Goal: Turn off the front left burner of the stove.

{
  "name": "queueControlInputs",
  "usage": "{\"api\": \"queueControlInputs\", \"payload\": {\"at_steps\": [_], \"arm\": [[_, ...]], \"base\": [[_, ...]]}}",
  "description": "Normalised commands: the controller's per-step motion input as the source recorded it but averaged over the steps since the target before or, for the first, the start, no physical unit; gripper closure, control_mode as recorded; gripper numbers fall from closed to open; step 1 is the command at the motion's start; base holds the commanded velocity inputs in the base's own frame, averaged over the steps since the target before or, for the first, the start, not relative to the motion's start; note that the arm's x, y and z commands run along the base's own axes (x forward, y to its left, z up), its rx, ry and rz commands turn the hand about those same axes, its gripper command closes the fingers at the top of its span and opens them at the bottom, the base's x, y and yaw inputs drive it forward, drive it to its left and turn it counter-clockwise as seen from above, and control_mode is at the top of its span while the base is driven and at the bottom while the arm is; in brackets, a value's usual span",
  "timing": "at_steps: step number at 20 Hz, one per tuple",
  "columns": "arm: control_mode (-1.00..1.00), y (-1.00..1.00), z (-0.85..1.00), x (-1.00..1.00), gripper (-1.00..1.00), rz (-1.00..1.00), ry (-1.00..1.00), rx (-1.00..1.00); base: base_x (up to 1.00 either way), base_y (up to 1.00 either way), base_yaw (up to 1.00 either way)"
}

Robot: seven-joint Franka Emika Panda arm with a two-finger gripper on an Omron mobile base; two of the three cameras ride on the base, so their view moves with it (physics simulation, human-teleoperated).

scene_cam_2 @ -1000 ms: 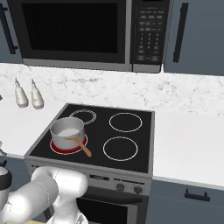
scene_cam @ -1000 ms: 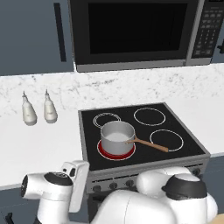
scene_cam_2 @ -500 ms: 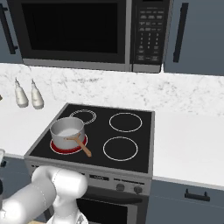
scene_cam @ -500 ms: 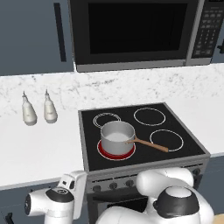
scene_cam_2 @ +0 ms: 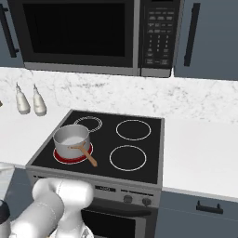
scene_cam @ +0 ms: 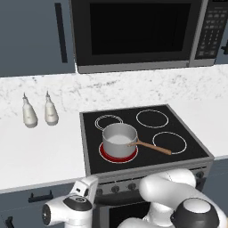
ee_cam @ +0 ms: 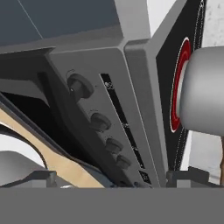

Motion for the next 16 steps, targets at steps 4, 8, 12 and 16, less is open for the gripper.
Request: {"api": "queueControlInputs", "payload": {"at_steps": [4, 8, 12, 16], "arm": [[-1.0, -0.55, -0.12, 0.06, -1.0, 0.08, -0.04, 0.03], [-1.0, -0.26, -0.16, 0.2, -1.0, 0.05, 0.0, 0.0], [-1.0, -0.01, -0.36, 0.03, -1.0, 0.04, 0.0, 0.06], [-1.0, 0.07, -0.36, 0.0, -1.0, 0.01, 0.0, 0.08]], "base": [[0.0, 0.0, 0.0], [0.0, 0.0, 0.0], [0.0, 0.0, 0.0], [0.0, 0.0, 0.0]]}}
